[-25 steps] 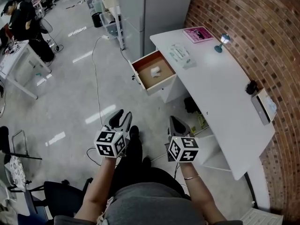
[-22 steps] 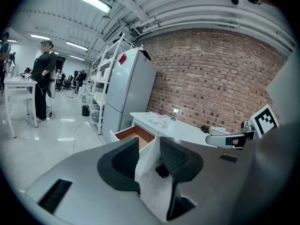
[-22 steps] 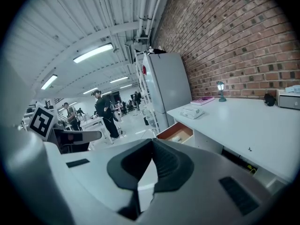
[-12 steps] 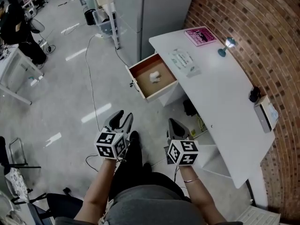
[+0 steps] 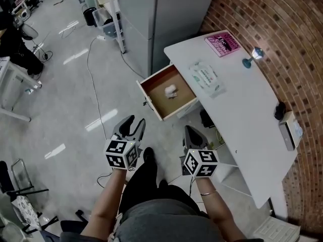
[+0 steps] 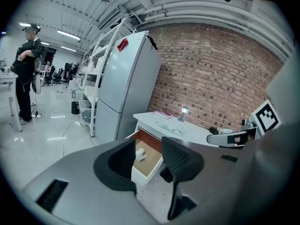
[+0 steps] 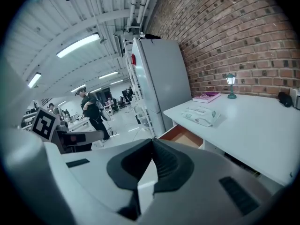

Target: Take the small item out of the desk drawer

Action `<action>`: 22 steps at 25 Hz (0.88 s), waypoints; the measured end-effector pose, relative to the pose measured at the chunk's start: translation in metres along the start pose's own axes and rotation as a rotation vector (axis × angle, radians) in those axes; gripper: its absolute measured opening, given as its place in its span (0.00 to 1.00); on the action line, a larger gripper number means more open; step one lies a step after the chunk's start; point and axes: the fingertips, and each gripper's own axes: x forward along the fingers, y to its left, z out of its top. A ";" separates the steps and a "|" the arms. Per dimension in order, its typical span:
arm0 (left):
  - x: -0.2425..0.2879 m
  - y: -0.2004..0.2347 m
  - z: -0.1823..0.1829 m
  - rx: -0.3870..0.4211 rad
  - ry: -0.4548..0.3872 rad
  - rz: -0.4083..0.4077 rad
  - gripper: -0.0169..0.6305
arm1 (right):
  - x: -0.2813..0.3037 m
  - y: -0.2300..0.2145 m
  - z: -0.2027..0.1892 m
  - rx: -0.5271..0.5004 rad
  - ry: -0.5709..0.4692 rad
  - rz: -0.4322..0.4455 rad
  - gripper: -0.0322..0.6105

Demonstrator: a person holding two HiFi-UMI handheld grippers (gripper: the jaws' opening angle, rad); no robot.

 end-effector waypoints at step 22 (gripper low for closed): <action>0.121 0.026 0.002 0.038 0.168 -0.181 0.32 | 0.070 -0.030 0.001 0.098 0.050 -0.174 0.06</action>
